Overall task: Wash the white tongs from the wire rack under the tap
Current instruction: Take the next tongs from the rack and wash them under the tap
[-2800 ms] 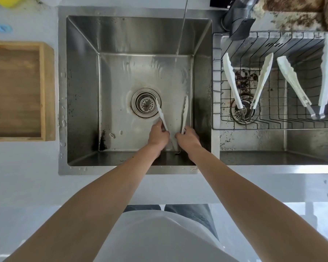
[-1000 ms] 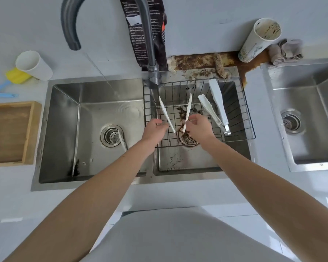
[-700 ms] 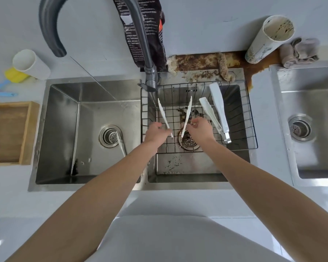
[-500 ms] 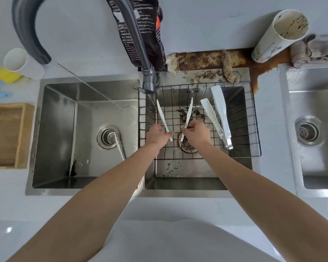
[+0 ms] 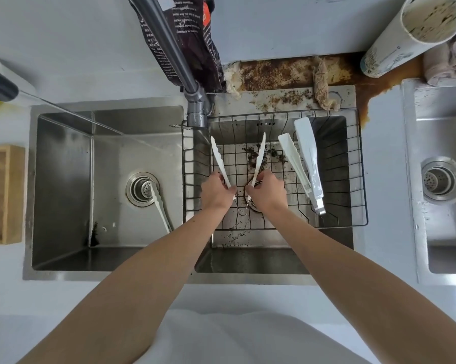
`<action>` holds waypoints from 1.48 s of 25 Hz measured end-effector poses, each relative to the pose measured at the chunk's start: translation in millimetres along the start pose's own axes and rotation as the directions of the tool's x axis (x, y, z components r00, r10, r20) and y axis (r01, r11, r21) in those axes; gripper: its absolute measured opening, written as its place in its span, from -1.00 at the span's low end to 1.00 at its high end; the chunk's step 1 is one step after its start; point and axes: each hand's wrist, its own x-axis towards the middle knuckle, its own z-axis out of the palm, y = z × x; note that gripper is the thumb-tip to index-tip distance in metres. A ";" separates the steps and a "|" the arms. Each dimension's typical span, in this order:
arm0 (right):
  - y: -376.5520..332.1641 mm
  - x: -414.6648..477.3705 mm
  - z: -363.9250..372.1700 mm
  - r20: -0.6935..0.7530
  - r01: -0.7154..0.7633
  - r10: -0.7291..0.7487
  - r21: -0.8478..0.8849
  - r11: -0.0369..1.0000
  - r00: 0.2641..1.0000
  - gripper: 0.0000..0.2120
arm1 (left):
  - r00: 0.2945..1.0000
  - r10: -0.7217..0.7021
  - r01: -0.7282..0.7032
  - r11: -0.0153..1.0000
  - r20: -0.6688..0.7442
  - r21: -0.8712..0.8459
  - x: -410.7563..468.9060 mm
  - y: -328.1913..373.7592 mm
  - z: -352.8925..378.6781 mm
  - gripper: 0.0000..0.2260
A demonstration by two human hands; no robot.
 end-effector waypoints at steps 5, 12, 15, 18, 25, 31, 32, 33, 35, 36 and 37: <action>-2.4 -3.9 -1.5 -0.019 0.041 -0.040 0.032 0.999 0.999 -0.76 | 0.998 0.056 -0.057 0.998 -0.036 -0.026 -7.6 1.2 -5.9 -0.84; -9.4 -47.7 -26.7 -0.126 0.193 -0.176 0.137 0.972 0.976 -0.74 | 0.997 0.071 -0.075 0.962 -0.024 -0.261 -38.0 5.5 -19.3 -0.85; -11.4 -79.1 -33.1 -0.187 0.290 -0.251 0.227 0.930 0.950 -0.79 | 0.992 0.130 -0.117 0.913 0.005 -0.391 -56.3 2.3 -27.6 -0.84; -15.8 -108.7 -31.1 -0.198 0.358 -0.315 0.247 0.900 0.928 -0.76 | 0.983 0.181 -0.160 0.872 0.003 -0.463 -71.6 -5.7 -40.9 -0.85; -60.3 -160.8 -0.5 -0.089 0.351 -0.343 0.364 0.863 0.935 -0.67 | 0.979 0.205 -0.149 0.758 0.014 -0.635 -80.9 -38.0 -94.7 -0.88; -116.2 -188.3 40.8 -0.025 0.347 -0.371 0.419 0.839 0.928 -0.78 | 0.970 0.244 -0.191 0.753 -0.001 -0.630 -60.8 -69.0 -150.2 -0.89; -127.2 -191.3 49.5 -0.036 0.340 -0.361 0.429 0.837 0.932 -0.79 | 0.966 0.259 -0.203 0.748 -0.004 -0.631 -55.7 -73.7 -158.8 -0.89; -137.4 -193.9 57.7 -0.045 0.331 -0.348 0.441 0.834 0.937 -0.79 | 0.962 0.273 -0.224 0.747 -0.019 -0.626 -50.4 -77.2 -166.4 -0.90; -154.7 -198.5 73.9 -0.059 0.311 -0.323 0.469 0.826 0.945 -0.78 | 0.958 0.282 -0.262 0.765 -0.060 -0.589 -40.1 -80.4 -180.4 -0.89; -160.8 -200.5 82.1 -0.066 0.299 -0.308 0.493 0.817 0.949 -0.78 | 0.958 0.278 -0.269 0.765 -0.077 -0.585 -33.8 -80.0 -187.1 -0.88; -166.1 -203.2 91.3 -0.072 0.283 -0.289 0.522 0.805 0.955 -0.78 | 0.958 0.274 -0.266 0.751 -0.080 -0.604 -25.5 -78.6 -194.5 -0.86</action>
